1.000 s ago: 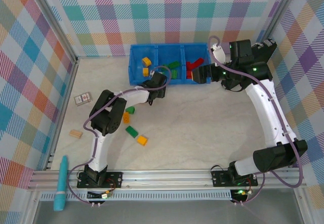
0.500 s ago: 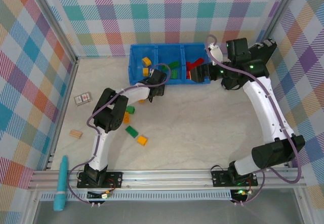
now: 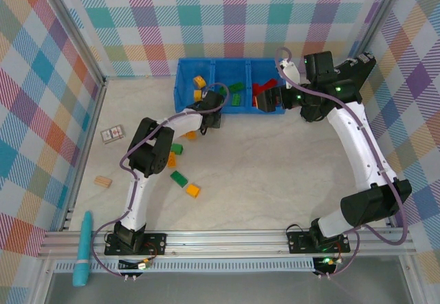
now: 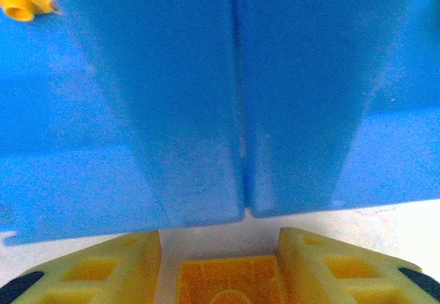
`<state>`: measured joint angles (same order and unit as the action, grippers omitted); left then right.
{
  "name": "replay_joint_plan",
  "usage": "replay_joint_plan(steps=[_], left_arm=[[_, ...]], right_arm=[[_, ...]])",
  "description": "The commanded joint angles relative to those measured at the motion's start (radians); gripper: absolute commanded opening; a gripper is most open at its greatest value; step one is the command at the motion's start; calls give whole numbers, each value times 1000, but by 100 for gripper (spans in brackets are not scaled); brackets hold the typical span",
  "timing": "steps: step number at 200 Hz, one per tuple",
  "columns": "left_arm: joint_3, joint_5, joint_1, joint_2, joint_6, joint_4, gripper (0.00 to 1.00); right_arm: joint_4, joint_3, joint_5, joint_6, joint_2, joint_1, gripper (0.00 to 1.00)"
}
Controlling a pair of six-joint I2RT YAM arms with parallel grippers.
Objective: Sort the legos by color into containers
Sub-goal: Pick up the lego from the top-center of the table.
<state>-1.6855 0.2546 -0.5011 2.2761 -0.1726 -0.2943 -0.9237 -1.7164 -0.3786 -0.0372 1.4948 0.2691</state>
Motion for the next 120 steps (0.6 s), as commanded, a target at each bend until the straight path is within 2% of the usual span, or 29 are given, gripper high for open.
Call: replay_joint_plan(steps=[1, 45, 86, 120], left_arm=[[-20, -30, 13, 30, -14, -40, 41], [44, -49, 13, -26, -34, -19, 31], [148, -65, 13, -184, -44, -35, 30], [159, -13, 16, -310, -15, -35, 30]], right_arm=[[5, -32, -5, 8, 7, 7, 99], [10, -33, -1, 3, 14, 7, 99], [35, -28, -21, 7, 33, 7, 99], [48, -25, -34, 10, 45, 10, 99]])
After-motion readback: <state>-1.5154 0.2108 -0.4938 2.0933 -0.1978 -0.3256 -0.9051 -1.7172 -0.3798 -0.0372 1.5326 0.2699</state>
